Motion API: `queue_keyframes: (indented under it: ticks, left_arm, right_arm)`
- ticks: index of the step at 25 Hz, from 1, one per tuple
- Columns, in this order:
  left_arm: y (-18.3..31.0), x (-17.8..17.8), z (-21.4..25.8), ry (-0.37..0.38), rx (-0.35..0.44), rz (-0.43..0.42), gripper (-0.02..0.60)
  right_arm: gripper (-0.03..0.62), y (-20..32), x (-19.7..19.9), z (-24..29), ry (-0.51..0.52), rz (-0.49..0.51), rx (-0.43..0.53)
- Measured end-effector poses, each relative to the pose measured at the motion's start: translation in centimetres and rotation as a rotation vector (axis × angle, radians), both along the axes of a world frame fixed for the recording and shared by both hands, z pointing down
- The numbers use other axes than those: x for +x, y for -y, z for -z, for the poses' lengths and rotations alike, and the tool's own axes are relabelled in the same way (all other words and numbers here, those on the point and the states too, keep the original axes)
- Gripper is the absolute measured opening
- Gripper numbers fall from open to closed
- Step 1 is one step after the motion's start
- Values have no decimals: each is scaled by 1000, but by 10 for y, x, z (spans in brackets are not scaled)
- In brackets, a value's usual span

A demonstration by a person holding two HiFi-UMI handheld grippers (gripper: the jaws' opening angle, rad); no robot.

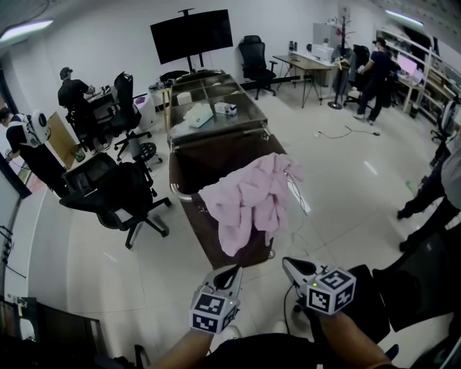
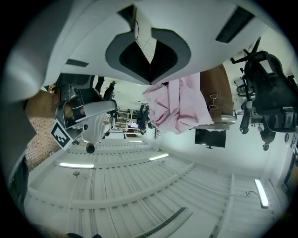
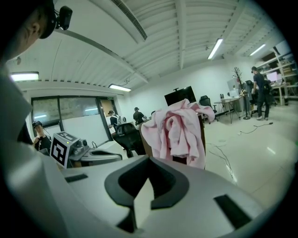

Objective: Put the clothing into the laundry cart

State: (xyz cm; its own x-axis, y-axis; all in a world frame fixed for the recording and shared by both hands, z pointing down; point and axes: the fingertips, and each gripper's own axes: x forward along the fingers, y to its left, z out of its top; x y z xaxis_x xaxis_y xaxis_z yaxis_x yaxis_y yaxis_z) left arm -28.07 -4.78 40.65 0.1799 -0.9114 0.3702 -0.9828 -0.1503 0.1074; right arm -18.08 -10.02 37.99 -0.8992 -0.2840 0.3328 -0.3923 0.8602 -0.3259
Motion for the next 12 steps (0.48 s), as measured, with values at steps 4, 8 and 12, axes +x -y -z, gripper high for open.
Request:
queue_keyframes:
  ticks: [4, 8, 12]
  left_arm:
    - [-1, -3, -1, 4, -2, -2, -2]
    - [-2, -5, -2, 4, -4, 0, -2]
    - [-4, -7, -2, 5, -6, 1, -2]
  right_arm:
    - [3, 1, -2, -2, -5, 1, -2]
    - [3, 0, -4, -2, -11, 8, 0]
    - [3, -2, -6, -2, -16, 14, 0]
